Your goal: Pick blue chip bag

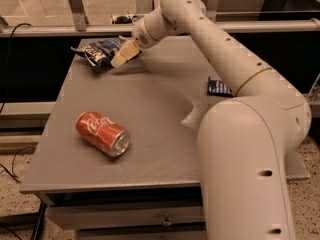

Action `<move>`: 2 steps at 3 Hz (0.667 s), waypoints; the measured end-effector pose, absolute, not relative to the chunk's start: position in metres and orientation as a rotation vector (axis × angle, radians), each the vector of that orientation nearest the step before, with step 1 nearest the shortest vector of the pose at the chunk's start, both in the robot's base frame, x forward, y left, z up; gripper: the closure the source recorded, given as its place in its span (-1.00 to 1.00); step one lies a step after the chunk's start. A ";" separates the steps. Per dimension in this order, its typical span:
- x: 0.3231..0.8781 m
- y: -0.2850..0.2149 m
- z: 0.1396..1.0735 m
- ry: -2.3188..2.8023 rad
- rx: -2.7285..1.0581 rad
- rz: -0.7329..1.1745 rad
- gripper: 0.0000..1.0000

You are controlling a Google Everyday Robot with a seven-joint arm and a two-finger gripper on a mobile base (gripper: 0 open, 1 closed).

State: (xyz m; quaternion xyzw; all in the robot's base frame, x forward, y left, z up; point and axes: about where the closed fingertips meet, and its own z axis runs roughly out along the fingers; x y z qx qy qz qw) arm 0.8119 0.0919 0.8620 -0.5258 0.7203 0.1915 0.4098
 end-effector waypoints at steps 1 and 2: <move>0.810 0.111 0.855 1.814 -1.344 0.585 -0.70; 0.804 0.118 0.853 1.817 -1.357 0.659 -0.20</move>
Offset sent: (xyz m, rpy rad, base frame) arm -0.0102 0.0245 -0.0034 0.0939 0.1455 0.1104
